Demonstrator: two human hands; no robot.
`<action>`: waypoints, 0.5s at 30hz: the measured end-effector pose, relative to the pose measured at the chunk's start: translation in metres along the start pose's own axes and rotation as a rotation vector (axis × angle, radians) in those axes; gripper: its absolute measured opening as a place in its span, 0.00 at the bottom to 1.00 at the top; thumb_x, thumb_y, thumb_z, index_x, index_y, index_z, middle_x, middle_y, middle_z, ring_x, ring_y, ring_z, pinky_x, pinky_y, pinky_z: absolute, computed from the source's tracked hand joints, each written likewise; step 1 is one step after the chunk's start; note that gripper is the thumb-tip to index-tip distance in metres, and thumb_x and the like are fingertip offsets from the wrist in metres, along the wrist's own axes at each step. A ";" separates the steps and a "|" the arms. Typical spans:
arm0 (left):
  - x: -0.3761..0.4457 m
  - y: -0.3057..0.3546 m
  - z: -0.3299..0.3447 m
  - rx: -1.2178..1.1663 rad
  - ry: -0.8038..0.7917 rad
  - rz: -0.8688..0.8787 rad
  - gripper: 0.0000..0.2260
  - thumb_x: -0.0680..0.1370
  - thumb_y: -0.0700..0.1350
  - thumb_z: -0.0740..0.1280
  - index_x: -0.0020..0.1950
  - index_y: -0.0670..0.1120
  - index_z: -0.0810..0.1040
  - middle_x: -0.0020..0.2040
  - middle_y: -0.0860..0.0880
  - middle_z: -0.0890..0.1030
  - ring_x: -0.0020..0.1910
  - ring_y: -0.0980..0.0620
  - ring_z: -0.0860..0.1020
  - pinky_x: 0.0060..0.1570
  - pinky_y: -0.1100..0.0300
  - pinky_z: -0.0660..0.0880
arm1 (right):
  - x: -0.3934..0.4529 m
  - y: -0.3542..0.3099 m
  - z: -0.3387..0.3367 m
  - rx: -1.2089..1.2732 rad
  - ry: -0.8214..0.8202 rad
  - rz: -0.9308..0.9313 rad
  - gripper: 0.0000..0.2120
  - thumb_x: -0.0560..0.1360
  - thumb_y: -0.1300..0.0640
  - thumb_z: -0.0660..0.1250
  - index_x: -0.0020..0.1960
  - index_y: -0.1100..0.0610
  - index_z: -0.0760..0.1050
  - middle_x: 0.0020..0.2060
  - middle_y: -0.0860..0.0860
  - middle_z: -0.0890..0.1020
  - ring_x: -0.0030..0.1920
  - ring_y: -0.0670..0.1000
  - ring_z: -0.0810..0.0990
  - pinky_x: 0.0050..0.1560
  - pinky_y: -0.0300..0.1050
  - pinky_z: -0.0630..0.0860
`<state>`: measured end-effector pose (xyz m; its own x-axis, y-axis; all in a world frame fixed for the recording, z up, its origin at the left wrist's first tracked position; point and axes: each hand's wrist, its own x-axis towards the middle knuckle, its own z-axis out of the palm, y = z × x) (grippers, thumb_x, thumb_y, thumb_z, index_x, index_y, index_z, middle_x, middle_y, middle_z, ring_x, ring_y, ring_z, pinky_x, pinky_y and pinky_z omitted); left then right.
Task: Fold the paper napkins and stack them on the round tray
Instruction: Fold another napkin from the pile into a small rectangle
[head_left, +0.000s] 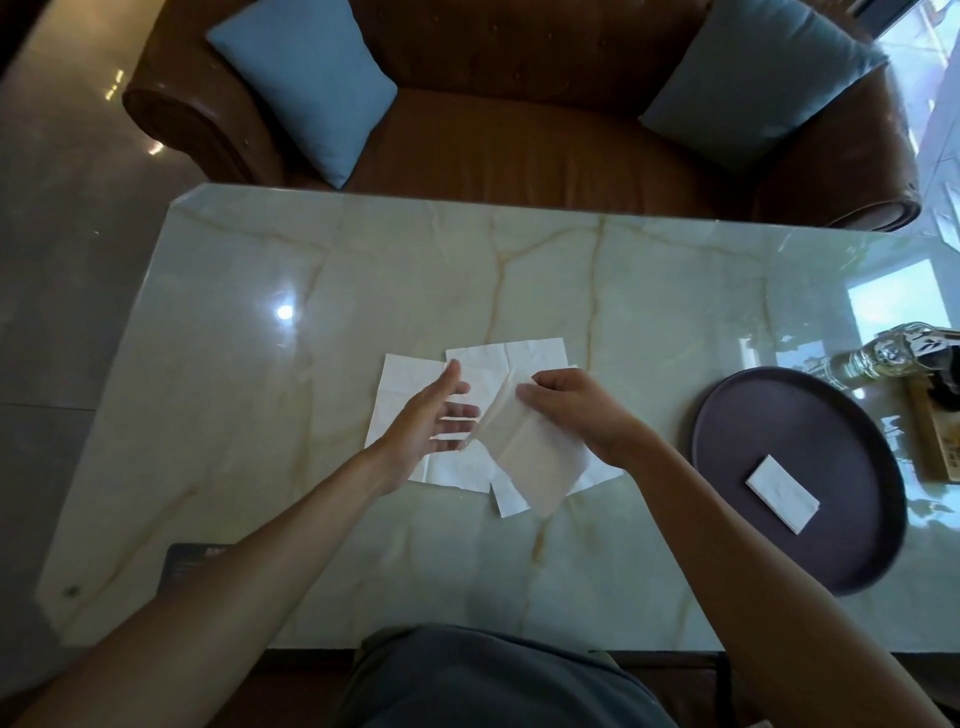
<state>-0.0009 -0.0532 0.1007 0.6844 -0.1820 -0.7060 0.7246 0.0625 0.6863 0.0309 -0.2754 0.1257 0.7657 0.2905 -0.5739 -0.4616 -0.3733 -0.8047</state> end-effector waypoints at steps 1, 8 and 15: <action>-0.002 0.000 0.001 0.082 -0.040 0.051 0.37 0.69 0.76 0.64 0.66 0.51 0.76 0.61 0.45 0.83 0.58 0.47 0.83 0.60 0.48 0.78 | 0.000 -0.001 0.000 -0.004 -0.004 0.017 0.14 0.80 0.52 0.67 0.38 0.59 0.77 0.33 0.50 0.78 0.34 0.49 0.77 0.38 0.44 0.72; 0.001 0.004 0.012 0.254 0.041 0.265 0.09 0.79 0.49 0.72 0.57 0.47 0.84 0.53 0.48 0.87 0.52 0.51 0.85 0.55 0.51 0.81 | -0.003 -0.002 -0.005 0.075 -0.061 0.028 0.13 0.80 0.55 0.68 0.44 0.63 0.82 0.37 0.55 0.82 0.36 0.52 0.79 0.39 0.45 0.74; 0.009 0.007 0.001 0.245 0.238 0.301 0.13 0.78 0.49 0.73 0.61 0.50 0.80 0.54 0.51 0.84 0.55 0.54 0.82 0.56 0.59 0.78 | -0.010 -0.008 -0.012 0.269 -0.189 0.019 0.12 0.82 0.59 0.66 0.41 0.56 0.82 0.36 0.51 0.82 0.35 0.48 0.80 0.37 0.41 0.75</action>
<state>0.0098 -0.0558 0.0992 0.8821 0.0410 -0.4692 0.4693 -0.1610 0.8683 0.0324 -0.2854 0.1399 0.6705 0.4539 -0.5869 -0.5963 -0.1410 -0.7903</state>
